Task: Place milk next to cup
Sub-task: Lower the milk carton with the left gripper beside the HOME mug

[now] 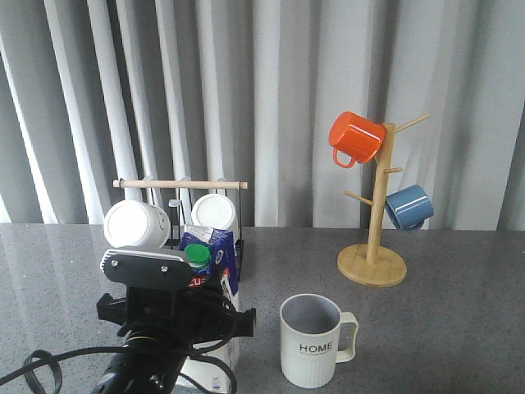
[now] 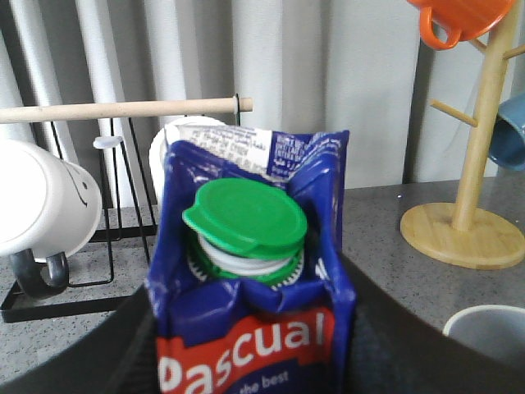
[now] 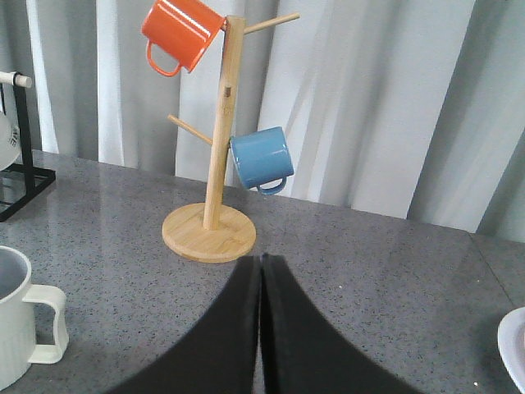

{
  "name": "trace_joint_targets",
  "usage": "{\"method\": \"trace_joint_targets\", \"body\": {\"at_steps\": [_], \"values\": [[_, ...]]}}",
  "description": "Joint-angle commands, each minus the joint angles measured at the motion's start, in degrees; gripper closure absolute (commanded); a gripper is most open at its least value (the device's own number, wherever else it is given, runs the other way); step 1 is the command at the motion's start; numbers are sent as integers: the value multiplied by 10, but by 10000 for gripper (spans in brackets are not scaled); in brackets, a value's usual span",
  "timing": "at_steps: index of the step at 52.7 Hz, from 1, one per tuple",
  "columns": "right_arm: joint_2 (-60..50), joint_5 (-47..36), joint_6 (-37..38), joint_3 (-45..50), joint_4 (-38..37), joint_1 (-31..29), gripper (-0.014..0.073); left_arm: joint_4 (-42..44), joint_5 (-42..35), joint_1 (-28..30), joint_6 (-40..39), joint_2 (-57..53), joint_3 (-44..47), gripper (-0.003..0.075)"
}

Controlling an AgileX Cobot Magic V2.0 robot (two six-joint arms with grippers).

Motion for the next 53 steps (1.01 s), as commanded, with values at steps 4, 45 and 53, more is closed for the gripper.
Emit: {"method": "trace_joint_targets", "body": {"at_steps": [4, 45, 53], "values": [[-5, -31, -1, -17, 0, -4, 596, 11, -15, -6, 3, -3, -41, 637], [-5, -31, -1, -17, 0, -4, 596, -116, -39, -17, 88, 51, -109, 637], [-5, -31, -1, -17, 0, -4, 596, -116, -13, -17, 88, 51, -109, 637]]}}
